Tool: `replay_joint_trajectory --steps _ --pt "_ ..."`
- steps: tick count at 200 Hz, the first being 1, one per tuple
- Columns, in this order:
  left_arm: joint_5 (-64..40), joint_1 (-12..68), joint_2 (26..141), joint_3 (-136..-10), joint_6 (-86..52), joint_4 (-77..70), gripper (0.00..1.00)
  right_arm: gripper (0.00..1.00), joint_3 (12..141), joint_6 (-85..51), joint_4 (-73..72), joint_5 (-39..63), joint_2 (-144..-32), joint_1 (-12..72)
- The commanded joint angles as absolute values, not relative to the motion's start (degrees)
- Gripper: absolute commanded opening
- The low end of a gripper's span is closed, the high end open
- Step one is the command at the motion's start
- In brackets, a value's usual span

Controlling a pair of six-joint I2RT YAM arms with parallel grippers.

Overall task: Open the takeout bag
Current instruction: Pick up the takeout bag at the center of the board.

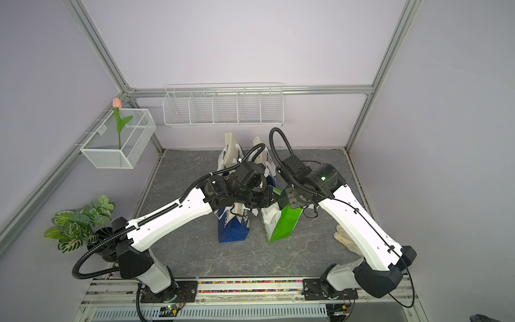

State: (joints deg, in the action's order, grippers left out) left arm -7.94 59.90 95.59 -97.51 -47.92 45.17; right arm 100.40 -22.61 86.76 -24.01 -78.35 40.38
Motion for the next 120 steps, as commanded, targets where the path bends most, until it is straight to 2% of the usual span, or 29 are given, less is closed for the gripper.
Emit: replay_joint_trajectory --steps 1,50,93,116,120 --pt "-7.59 59.16 94.38 -96.49 -47.38 44.23 0.00 0.07 99.01 -21.63 85.86 -19.75 -75.27 38.07" --pt "-11.64 56.65 97.58 -98.92 -42.20 39.50 0.00 0.07 96.29 -18.66 74.92 9.04 -72.20 25.52" --pt "-13.55 56.34 105.33 -109.73 -35.95 38.08 0.00 0.07 95.47 -20.19 68.08 28.56 -73.30 13.48" --pt "-11.89 55.61 109.22 -115.73 -34.39 39.52 0.00 0.07 96.27 -21.92 66.02 32.77 -74.52 6.46" --pt "-11.77 55.44 109.79 -116.90 -34.37 39.97 0.06 0.07 96.64 -22.04 65.86 32.85 -74.78 5.57"
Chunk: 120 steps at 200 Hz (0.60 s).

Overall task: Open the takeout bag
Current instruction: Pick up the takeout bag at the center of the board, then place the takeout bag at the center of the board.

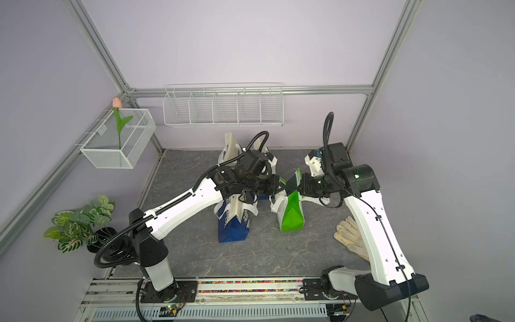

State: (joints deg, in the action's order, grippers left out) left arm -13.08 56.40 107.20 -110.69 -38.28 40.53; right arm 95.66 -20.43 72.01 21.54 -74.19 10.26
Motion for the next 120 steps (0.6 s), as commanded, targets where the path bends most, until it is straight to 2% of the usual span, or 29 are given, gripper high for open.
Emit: replay_joint_trajectory --steps 1,25,57,77,120 --pt "-11.78 55.41 109.91 -117.12 -34.37 40.02 0.07 0.07 96.71 -22.05 65.89 32.91 -74.83 5.42" --pt "-12.27 55.19 109.75 -120.23 -33.97 41.04 0.35 0.07 99.65 -21.76 66.71 31.03 -76.92 2.37" --pt "-7.89 55.14 105.50 -119.44 -31.92 44.93 0.56 0.07 102.05 -21.15 67.00 27.67 -79.72 -0.08" --pt "-7.01 55.22 101.49 -116.33 -31.41 46.42 0.59 0.07 101.69 -21.44 65.41 27.87 -81.35 -2.01" --pt "-4.74 55.14 88.50 -101.75 -32.32 45.11 0.58 0.07 101.61 -21.45 61.98 30.61 -83.76 -5.88"
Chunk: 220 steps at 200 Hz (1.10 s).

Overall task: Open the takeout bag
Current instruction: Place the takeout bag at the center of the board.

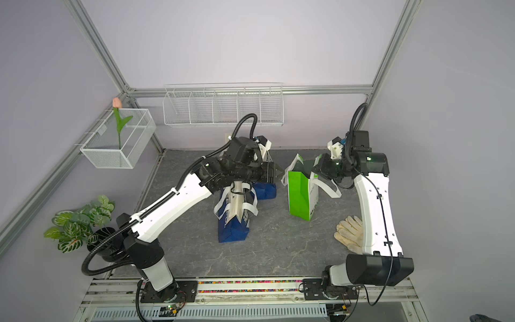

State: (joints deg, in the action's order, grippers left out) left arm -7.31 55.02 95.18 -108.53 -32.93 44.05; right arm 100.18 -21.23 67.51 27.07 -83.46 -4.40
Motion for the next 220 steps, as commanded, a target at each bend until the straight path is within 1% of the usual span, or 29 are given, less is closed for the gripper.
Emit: replay_joint_trajectory --steps 1,24,49,82,110,138,155,168,177,184,190,207,220 --pt "-4.66 55.12 88.24 -101.37 -32.29 45.01 0.59 0.07 101.56 -21.45 61.89 30.77 -83.76 -5.88" --pt "-2.07 55.12 80.98 -93.50 -33.00 43.48 0.59 0.07 101.72 -21.54 60.39 32.26 -85.07 -6.75" --pt "1.25 54.85 75.60 -88.24 -34.21 43.42 0.60 0.07 101.71 -21.07 60.17 32.37 -86.08 -7.96" --pt "2.77 54.38 70.80 -81.57 -36.80 41.55 0.60 0.07 98.85 -18.98 58.97 33.22 -85.63 -10.04" --pt "3.48 54.00 68.03 -77.11 -38.83 40.38 0.60 0.07 94.92 -17.69 59.06 29.88 -86.26 -11.35" --pt "4.04 53.77 65.65 -73.90 -40.14 39.73 0.59 0.10 89.88 -17.40 57.04 29.09 -85.57 -13.34" --pt "4.48 53.45 64.58 -72.97 -40.43 40.24 0.59 0.17 88.76 -17.36 56.52 28.87 -84.62 -13.45" --pt "4.90 53.13 63.91 -72.54 -40.67 40.65 0.59 0.29 88.51 -17.32 56.58 27.82 -83.85 -13.47" --pt "4.90 52.82 63.64 -72.19 -40.90 40.65 0.59 0.35 88.69 -17.15 57.08 26.83 -83.66 -13.54" --pt "4.91 52.64 63.40 -71.97 -41.00 40.61 0.58 0.43 88.80 -17.16 57.43 26.32 -83.56 -13.60" --pt "4.91 52.54 63.23 -71.84 -41.12 40.53 0.58 0.47 88.78 -17.07 57.60 26.04 -83.46 -13.62" --pt "4.92 52.31 62.79 -71.53 -41.29 40.34 0.58 0.52 88.65 -17.18 57.83 25.84 -83.02 -13.57" --pt "4.75 52.38 62.51 -71.37 -41.31 40.41 0.58 0.53 88.45 -17.27 58.01 25.30 -82.32 -13.56"
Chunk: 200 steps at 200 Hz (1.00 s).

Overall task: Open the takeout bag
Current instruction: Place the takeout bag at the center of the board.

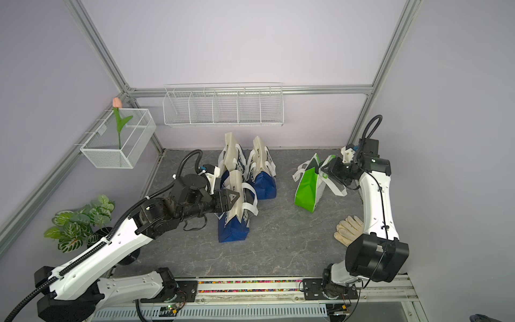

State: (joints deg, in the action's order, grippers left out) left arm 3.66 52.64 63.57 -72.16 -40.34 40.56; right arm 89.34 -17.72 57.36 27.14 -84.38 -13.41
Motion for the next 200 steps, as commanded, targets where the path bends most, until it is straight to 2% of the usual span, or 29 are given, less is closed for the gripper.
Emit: replay_joint_trajectory --steps 1,8,29,42,55,108,138,143,161,200 --pt "4.75 52.38 62.50 -71.32 -41.31 40.37 0.58 0.53 88.43 -17.29 58.01 25.22 -82.29 -13.59" --pt "4.78 52.22 62.41 -71.29 -41.35 40.47 0.57 0.49 88.20 -17.21 57.99 25.14 -81.82 -13.66" --pt "5.03 52.15 62.20 -70.85 -41.31 40.53 0.53 0.25 88.42 -17.06 58.05 24.28 -81.54 -13.65" --pt "5.00 52.09 62.19 -70.51 -41.47 40.43 0.52 0.15 89.30 -16.77 58.52 23.97 -82.31 -13.67" --pt "4.71 52.01 62.31 -70.25 -41.66 40.10 0.50 0.12 91.07 -16.43 59.48 23.11 -83.49 -13.67" --pt "5.38 51.90 61.97 -68.94 -42.37 39.73 0.49 0.09 99.25 -15.24 62.83 19.83 -88.63 -14.14" --pt "5.52 51.72 61.75 -68.21 -42.77 39.70 0.47 0.14 97.35 -15.14 62.32 19.51 -88.66 -14.02" --pt "5.60 51.66 61.75 -68.14 -42.93 39.77 0.47 0.18 96.90 -15.04 62.22 18.90 -88.34 -14.02" --pt "6.20 51.45 61.70 -68.18 -43.20 40.14 0.47 0.43 96.25 -14.85 62.28 17.96 -87.08 -14.01" --pt "5.09 49.04 62.10 -68.64 -44.69 41.12 0.47 0.57 97.10 -13.74 63.97 13.26 -83.76 -9.89"
